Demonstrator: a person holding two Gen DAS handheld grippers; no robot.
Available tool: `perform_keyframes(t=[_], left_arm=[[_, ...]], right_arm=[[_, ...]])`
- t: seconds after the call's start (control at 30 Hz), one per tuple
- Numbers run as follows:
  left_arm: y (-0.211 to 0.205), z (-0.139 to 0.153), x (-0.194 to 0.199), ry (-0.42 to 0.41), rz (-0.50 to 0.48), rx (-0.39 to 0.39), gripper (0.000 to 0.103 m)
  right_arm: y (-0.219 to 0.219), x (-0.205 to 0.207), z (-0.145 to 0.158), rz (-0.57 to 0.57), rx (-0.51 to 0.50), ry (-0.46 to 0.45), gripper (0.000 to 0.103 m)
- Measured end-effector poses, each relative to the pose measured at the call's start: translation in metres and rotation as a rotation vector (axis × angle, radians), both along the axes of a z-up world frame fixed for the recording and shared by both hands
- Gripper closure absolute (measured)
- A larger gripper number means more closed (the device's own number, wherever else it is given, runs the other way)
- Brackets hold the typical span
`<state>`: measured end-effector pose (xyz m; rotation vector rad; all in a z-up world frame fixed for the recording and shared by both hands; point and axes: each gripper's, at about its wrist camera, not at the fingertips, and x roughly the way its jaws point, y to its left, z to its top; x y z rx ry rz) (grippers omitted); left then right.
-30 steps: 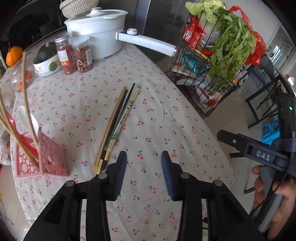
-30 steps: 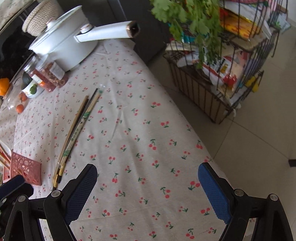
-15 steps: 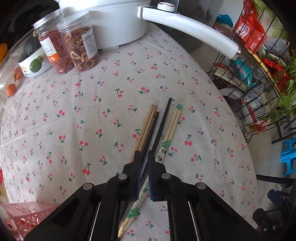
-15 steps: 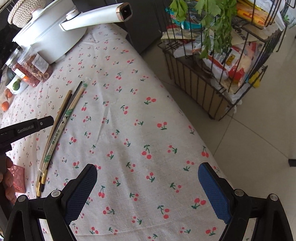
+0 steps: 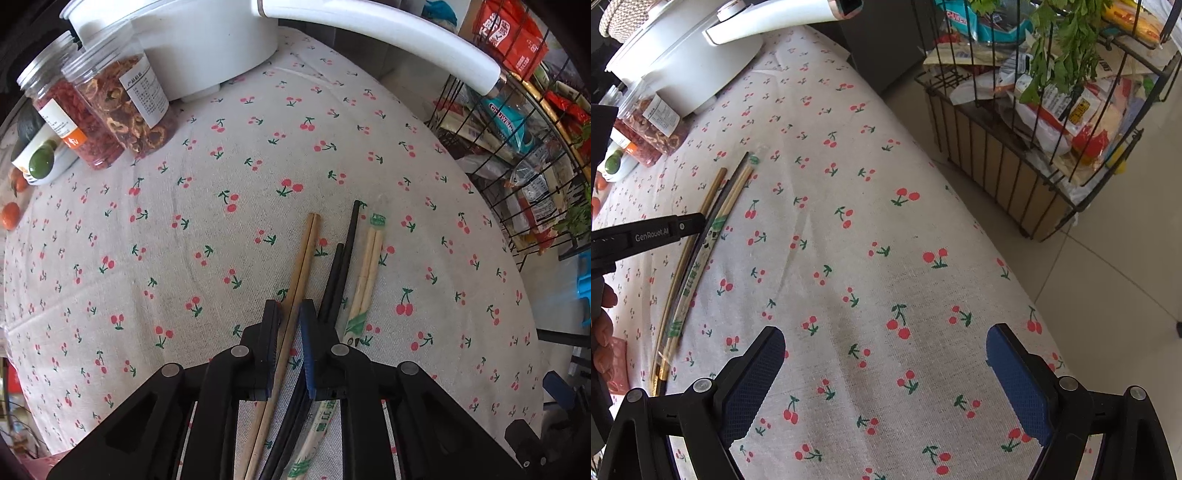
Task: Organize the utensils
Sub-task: 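Grasp a wooden chopstick with the left gripper and lift it upright, then hold the chopstick in the left gripper while the right gripper grasps a sleeved chopstick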
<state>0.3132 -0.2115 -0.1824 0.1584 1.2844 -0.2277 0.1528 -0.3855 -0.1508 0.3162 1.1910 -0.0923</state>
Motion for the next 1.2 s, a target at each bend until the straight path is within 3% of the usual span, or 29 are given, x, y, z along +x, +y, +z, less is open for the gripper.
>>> perform_keyframes(t=[0.17, 0.33, 0.5, 0.67, 0.8, 1.2], left_arm=[[-0.005, -0.001, 0.003, -0.025, -0.002, 0.017, 0.091], [-0.013, 0.009, -0.02, -0.095, -0.055, 0.023, 0.092], [-0.009, 0.049, -0.061, -0.159, -0.087, -0.038, 0.092], [0.005, 0.096, -0.116, -0.257, -0.15, -0.073, 0.093], [0.03, 0.125, -0.154, -0.303, -0.139, -0.125, 0.096], [0.098, 0.175, -0.243, -0.445, -0.109, -0.232, 0.099]], right_arm=[[-0.002, 0.004, -0.002, -0.021, 0.0, 0.009, 0.011], [0.0, -0.002, 0.006, -0.01, -0.005, 0.004, 0.011], [-0.003, -0.015, 0.018, -0.029, -0.008, -0.005, 0.011], [-0.011, -0.03, 0.032, -0.117, 0.064, -0.021, 0.011], [-0.013, -0.041, 0.044, -0.17, 0.12, -0.046, 0.011], [0.013, -0.05, 0.056, -0.136, 0.103, -0.068, 0.011]])
